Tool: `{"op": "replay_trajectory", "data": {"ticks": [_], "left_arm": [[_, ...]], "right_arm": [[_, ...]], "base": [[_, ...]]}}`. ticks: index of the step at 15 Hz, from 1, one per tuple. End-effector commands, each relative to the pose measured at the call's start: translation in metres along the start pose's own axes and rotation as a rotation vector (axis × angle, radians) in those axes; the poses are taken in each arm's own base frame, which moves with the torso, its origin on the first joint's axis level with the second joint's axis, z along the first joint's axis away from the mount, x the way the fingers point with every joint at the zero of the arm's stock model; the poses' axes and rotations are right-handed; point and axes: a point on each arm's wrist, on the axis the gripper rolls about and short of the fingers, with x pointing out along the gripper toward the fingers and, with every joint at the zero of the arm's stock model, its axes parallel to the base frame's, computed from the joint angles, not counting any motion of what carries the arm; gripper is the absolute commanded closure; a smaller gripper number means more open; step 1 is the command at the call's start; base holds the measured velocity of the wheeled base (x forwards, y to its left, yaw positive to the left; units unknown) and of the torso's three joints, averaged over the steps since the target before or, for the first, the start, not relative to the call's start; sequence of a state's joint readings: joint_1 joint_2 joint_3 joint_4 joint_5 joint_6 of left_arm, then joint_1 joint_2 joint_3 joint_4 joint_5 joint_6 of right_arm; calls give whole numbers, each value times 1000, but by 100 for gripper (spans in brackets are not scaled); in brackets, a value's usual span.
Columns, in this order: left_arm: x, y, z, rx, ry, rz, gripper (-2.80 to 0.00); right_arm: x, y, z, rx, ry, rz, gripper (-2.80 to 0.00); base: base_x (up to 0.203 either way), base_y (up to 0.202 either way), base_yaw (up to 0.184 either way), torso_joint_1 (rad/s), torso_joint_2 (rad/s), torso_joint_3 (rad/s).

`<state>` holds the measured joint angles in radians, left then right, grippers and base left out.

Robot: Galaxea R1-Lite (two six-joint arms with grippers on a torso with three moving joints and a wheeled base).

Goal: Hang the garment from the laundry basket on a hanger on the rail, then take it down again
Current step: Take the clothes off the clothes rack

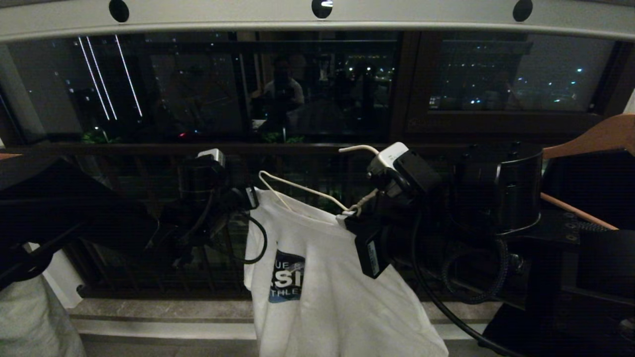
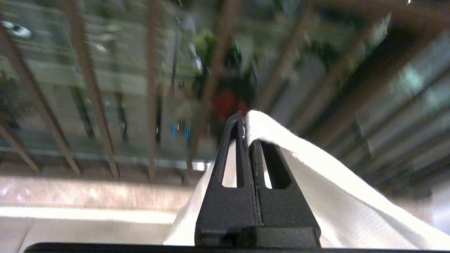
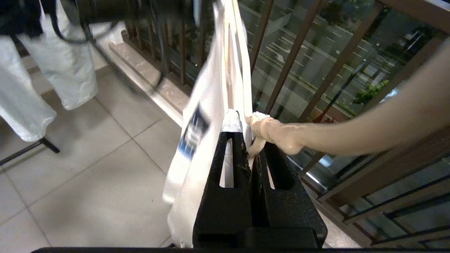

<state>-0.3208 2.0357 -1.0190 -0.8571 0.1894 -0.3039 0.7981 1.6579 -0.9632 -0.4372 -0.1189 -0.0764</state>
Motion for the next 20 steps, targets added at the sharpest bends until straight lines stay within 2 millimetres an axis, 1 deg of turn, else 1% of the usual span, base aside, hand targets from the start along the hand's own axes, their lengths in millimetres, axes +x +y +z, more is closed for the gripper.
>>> {"op": "replay_trajectory", "data": {"ticks": [1, 3, 4, 6, 8, 11, 14, 16, 18, 20], "left_arm": [[-13, -25, -20, 36, 61, -71, 0], [-26, -39, -25, 62, 89, -116, 0], [-29, -44, -25, 72, 91, -129, 0], [-34, -45, -28, 108, 103, -136, 0], [-38, -46, -33, 147, 140, -138, 0], [-41, -49, -37, 159, 159, -148, 0], [-46, -54, -42, 169, 173, -164, 0], [-51, -60, -52, 196, 202, -186, 0], [-50, -63, -62, 212, 227, -194, 0], [-46, -63, -75, 227, 260, -190, 0]], "right_arm": [[3, 0, -1, 1, 2, 1, 0], [11, 0, -3, 5, -16, -5, 0], [16, 1, -4, 9, -40, -9, 0], [24, 0, -6, 12, -67, -18, 0], [27, -6, -5, 21, -90, -39, 0], [35, -12, -1, 78, -166, -61, 0], [37, -18, 2, 89, -184, -91, 0], [37, -25, 10, 122, -243, -119, 0], [36, -30, 13, 130, -274, -138, 0], [36, -32, 13, 131, -279, -144, 0]], "base": [[0, 0, 0, 0, 0, 0], [0, 0, 0, 0, 0, 0], [0, 0, 0, 0, 0, 0], [0, 0, 0, 0, 0, 0], [0, 0, 0, 0, 0, 0], [0, 0, 0, 0, 0, 0], [0, 0, 0, 0, 0, 0], [0, 0, 0, 0, 0, 0], [0, 0, 0, 0, 0, 0], [0, 0, 0, 0, 0, 0]]}}
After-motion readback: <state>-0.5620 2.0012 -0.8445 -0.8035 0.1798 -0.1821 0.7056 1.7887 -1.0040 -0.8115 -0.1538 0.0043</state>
